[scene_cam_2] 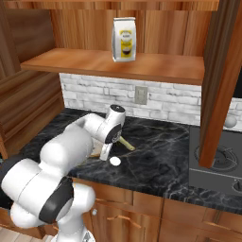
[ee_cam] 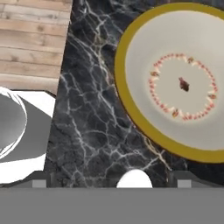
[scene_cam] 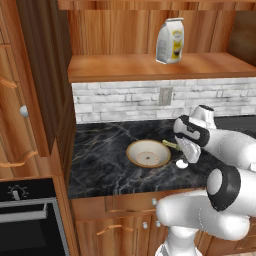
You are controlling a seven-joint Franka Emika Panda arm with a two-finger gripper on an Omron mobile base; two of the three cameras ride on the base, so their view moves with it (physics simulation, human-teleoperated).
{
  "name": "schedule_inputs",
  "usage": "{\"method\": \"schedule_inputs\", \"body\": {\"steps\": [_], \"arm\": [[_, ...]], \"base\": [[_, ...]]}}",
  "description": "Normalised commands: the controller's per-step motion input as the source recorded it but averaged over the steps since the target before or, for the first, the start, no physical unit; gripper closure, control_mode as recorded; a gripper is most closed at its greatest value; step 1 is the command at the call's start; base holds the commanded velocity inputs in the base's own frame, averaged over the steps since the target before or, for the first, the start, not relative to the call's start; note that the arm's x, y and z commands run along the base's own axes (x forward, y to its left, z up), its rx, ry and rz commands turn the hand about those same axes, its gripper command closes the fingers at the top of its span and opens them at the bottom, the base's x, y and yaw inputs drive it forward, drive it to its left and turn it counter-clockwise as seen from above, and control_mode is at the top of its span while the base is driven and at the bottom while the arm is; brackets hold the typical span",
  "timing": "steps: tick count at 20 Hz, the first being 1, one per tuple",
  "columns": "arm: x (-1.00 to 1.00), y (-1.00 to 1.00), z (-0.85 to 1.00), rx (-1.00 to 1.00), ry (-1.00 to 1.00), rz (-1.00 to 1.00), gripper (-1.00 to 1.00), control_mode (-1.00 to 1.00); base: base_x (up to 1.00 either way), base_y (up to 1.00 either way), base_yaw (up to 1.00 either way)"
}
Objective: Pick the egg and butter from the fridge and place them by the bowl for mixing.
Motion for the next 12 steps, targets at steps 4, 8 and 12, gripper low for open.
{"method": "schedule_inputs", "body": {"steps": [4, 8, 12], "arm": [[-0.89, 0.51, 0.35, -0.14, 0.0, -0.02, -1.0, -1.0], [-0.73, 0.29, 0.92, -0.16, 0.0, 0.0, -1.0, -1.0], [-0.96, 0.19, 0.58, -0.16, 0.0, 0.0, -1.0, -1.0]], "base": [[0.0, 0.0, 0.0], [0.0, 0.0, 0.0], [0.0, 0.0, 0.0]]}}
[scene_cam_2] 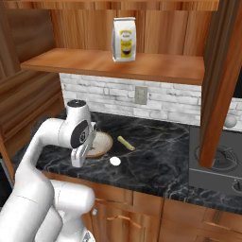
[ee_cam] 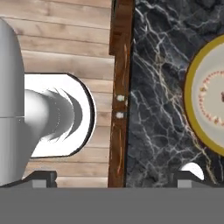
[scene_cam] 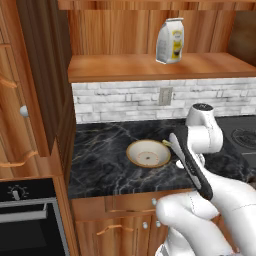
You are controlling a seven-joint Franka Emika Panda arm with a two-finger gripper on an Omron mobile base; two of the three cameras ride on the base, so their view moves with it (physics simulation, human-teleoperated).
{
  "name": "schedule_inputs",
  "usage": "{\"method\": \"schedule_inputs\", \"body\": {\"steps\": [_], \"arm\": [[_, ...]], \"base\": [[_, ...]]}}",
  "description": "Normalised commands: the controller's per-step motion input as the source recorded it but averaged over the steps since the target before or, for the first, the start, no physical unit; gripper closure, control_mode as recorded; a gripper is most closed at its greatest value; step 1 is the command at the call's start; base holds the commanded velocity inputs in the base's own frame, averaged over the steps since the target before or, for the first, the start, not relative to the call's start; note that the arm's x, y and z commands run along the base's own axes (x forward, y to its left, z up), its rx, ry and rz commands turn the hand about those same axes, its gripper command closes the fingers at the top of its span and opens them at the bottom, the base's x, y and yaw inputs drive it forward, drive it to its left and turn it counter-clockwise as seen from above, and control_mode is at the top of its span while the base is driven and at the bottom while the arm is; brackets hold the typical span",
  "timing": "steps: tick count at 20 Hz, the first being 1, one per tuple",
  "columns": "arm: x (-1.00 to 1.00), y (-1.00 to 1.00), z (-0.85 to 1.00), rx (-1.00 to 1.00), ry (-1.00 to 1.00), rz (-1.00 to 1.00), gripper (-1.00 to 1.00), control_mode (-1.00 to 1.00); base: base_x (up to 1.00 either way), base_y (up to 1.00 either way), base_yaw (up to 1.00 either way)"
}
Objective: Pick the egg and butter from the fridge and place them by the bowl for mixing.
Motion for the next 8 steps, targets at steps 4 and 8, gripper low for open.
{"method": "schedule_inputs", "body": {"steps": [4, 8], "arm": [[-0.9, 0.1, 0.33, -0.18, 0.0, 0.01, -1.0, -1.0], [-0.38, 0.11, 0.57, -0.18, -0.02, 0.01, -1.0, -1.0]], "base": [[0.0, 0.0, 0.0], [0.0, 0.0, 0.0]]}}
